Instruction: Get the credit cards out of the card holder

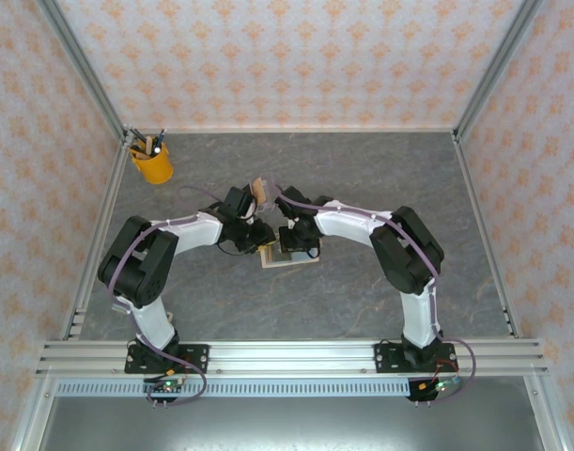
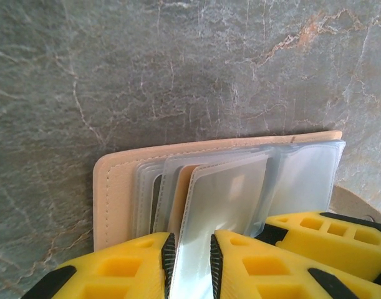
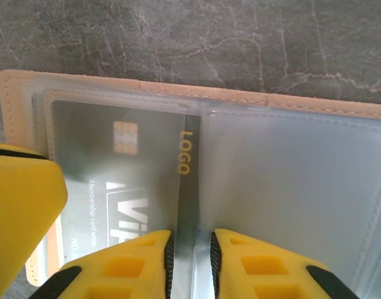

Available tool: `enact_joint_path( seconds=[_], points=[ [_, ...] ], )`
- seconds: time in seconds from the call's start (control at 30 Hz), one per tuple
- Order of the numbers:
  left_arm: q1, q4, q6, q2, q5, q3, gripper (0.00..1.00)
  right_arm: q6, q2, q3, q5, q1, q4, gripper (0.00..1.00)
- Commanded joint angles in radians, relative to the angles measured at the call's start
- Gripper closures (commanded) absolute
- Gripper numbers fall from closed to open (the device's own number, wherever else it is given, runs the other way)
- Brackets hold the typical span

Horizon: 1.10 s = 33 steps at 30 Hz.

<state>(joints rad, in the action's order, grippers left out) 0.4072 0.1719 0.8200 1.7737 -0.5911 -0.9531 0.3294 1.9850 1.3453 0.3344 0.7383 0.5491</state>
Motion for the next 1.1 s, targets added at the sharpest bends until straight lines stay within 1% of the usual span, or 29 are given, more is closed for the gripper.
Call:
enact_joint_path(
  seconds=[0.0,0.23,0.33,0.5,0.63,0.8,0.87,0.97,1.07],
  points=[
    [0.026,0.071,-0.019,0.047,0.027,-0.016,0.73,0.012,0.043,-0.057,-0.010,-0.012,0.013,0.77],
    [0.033,0.047,-0.042,0.043,-0.022,-0.026,0.73,0.013,0.042,-0.072,0.009,-0.022,-0.003,0.79],
    [0.033,0.042,-0.076,0.028,-0.038,-0.032,0.73,0.014,0.040,-0.078,0.021,-0.027,-0.014,0.79],
    [0.033,0.010,-0.148,0.004,-0.074,-0.031,0.74,0.026,0.024,-0.093,0.092,-0.044,-0.054,0.79],
    [0.033,-0.031,-0.170,-0.003,-0.110,-0.019,0.75,0.034,-0.001,-0.101,0.135,-0.058,-0.084,0.79],
    [0.033,-0.011,-0.194,-0.020,-0.070,-0.016,0.80,0.073,-0.047,-0.103,0.214,-0.077,-0.139,0.76],
    [0.033,0.009,-0.203,-0.026,-0.048,-0.022,0.82,0.090,-0.083,-0.098,0.207,-0.077,-0.156,0.74],
    [0.033,0.018,-0.203,-0.031,-0.046,-0.027,0.83,0.099,-0.131,-0.100,0.164,-0.077,-0.155,0.72],
    [0.033,0.012,-0.186,-0.034,-0.060,-0.027,0.79,0.101,-0.187,-0.130,0.112,-0.077,-0.158,0.67]
  ],
)
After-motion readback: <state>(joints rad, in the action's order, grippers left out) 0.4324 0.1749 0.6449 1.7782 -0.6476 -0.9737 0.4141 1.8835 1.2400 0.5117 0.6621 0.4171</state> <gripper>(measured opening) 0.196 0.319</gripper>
